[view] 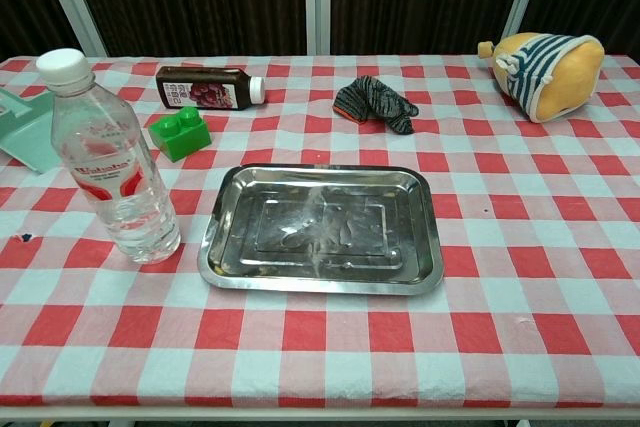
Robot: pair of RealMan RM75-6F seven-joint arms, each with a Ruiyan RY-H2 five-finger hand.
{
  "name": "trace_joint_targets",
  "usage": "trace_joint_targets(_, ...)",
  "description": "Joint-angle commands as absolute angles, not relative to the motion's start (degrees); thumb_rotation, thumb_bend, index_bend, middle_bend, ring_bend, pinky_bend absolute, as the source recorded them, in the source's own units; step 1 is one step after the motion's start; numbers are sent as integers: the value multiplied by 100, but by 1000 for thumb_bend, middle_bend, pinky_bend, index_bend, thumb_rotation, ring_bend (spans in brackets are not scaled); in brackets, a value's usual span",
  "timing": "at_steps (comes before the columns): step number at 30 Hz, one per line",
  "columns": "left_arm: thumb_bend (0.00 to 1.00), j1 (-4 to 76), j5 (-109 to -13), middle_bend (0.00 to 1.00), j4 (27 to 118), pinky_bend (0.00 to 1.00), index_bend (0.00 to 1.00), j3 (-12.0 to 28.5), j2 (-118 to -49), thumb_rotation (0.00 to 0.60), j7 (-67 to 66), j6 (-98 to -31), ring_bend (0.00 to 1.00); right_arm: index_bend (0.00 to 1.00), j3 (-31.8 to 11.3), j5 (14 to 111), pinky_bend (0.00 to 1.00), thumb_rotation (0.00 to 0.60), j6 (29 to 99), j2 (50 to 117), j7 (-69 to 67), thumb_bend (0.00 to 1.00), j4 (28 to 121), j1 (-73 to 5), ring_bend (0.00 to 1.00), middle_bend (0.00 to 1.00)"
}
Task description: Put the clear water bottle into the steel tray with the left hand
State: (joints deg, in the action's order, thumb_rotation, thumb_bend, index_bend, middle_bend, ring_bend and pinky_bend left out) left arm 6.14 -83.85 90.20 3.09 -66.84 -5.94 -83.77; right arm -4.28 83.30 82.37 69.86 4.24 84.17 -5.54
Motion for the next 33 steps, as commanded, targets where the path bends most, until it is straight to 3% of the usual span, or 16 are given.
trace_joint_targets(1, 58, 629, -8407, 165, 9016, 160, 150, 306, -6701, 600, -586, -8369, 41, 0, -430, 8326, 0, 600, 8240, 6978, 425, 101, 8423, -552, 0, 0)
trace_joint_targets(10, 58, 631, -8284, 165, 9154, 160, 150, 292, -6789, 600, -12, -8209, 41, 0, -448, 8319, 0, 600, 8230, 6961, 390, 101, 8423, -567, 0, 0)
trace_joint_targets(21, 0, 627, -7938, 165, 9410, 160, 150, 291, -7197, 600, 3100, -7466, 47, 0, -434, 8330, 0, 600, 8215, 7016, 318, 101, 8278, -573, 0, 0)
trace_joint_targets(33, 0, 846, -7737, 166, 9224, 169, 141, 605, -8324, 600, 3243, -7404, 48, 0, -425, 8284, 0, 600, 8160, 7036, 349, 101, 8238, -580, 0, 0)
